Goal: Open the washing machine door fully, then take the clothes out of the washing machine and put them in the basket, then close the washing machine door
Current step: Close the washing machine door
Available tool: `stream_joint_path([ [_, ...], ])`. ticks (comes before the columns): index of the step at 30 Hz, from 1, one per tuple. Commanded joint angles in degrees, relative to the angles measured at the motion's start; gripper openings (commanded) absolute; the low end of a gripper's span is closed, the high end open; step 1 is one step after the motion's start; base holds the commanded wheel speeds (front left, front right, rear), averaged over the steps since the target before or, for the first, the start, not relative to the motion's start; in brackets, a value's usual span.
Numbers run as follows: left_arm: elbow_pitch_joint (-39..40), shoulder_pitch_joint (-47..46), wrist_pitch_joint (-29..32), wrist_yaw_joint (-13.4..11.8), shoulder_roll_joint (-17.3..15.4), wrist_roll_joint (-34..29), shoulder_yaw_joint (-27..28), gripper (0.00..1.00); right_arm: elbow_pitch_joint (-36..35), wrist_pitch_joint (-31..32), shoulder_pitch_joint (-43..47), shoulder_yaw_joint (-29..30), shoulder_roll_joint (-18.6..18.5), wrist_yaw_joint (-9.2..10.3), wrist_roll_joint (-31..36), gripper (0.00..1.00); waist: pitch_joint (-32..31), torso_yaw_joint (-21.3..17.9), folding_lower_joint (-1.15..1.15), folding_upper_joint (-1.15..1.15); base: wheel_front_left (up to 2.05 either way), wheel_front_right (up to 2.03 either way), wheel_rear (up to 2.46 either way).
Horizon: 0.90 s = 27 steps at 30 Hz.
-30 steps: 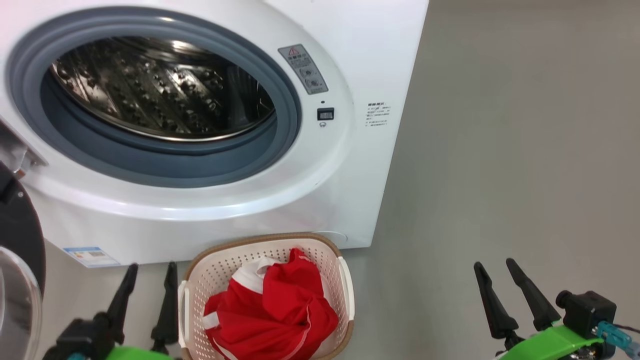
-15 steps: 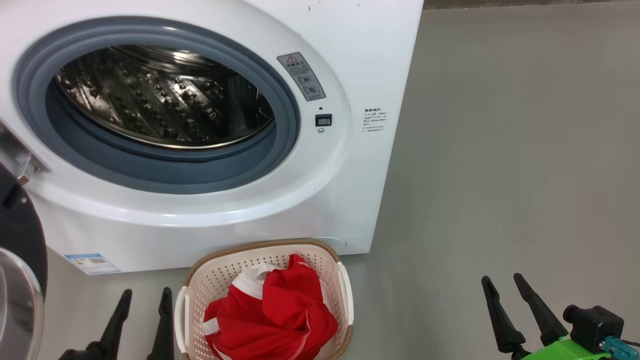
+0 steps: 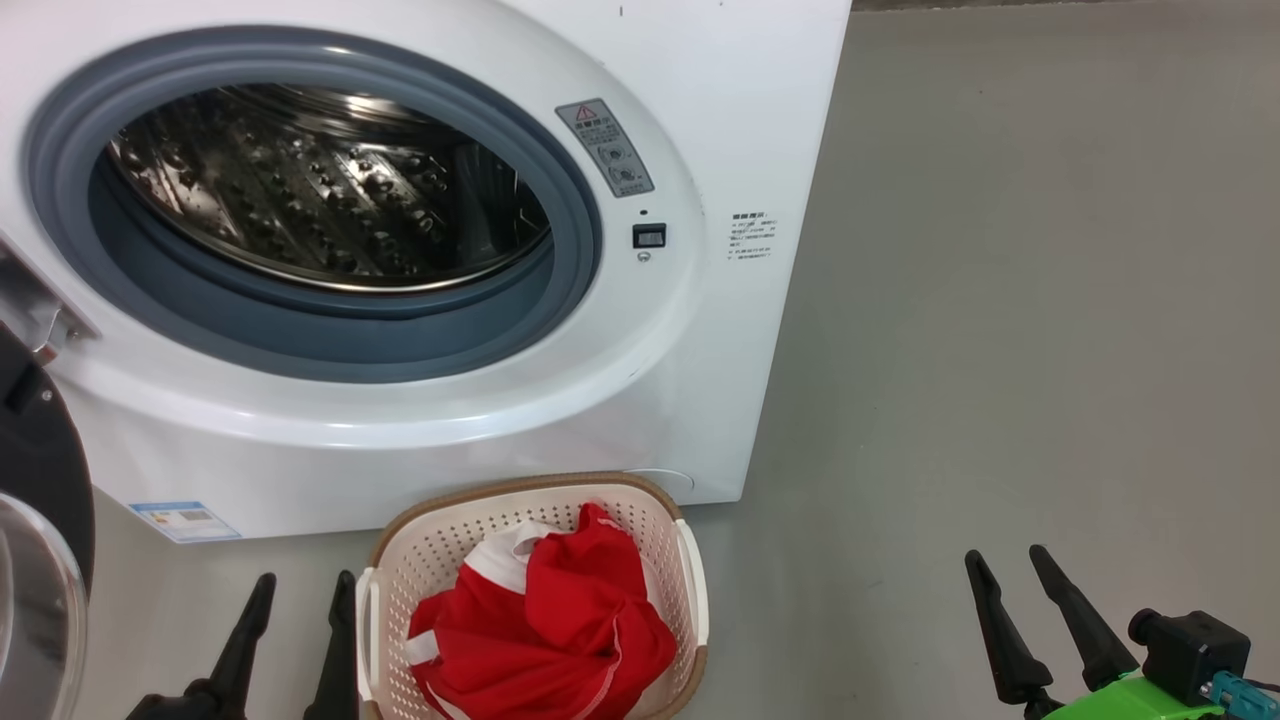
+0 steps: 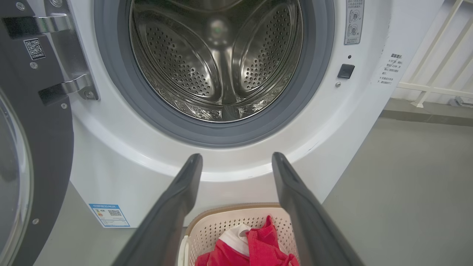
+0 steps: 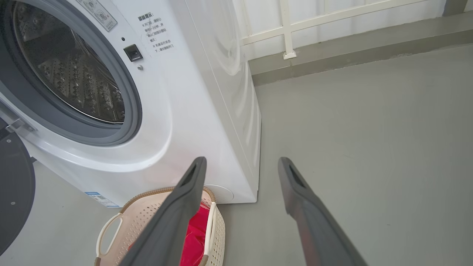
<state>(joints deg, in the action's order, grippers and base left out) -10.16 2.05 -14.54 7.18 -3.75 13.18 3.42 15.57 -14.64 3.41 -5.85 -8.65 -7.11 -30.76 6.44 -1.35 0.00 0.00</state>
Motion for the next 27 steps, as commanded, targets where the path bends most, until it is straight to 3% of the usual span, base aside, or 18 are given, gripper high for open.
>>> stream_joint_path([
  [1,1.7,-1.9,-0.5,0.3,-0.6,-0.1,1.5,1.0,-1.4,-0.4,-0.9,-0.7,-0.7,-0.37,0.1,1.0,0.1,0.1,0.0,0.0,-0.34,0.34,0.0],
  [18,2.4,-1.7,-0.5,0.3,-0.2,0.3,1.2,1.0,-1.3,-0.4,-1.1,-0.6,-0.8,-0.37,-0.1,1.0,-0.3,0.4,0.0,0.0,-1.12,1.12,0.0],
  [27,3.0,-1.5,-0.5,0.3,0.0,0.7,0.9,1.0,-1.3,-0.4,-1.1,-0.6,-0.8,-0.37,0.0,1.0,-0.4,0.5,0.0,0.0,-0.29,0.29,0.0],
])
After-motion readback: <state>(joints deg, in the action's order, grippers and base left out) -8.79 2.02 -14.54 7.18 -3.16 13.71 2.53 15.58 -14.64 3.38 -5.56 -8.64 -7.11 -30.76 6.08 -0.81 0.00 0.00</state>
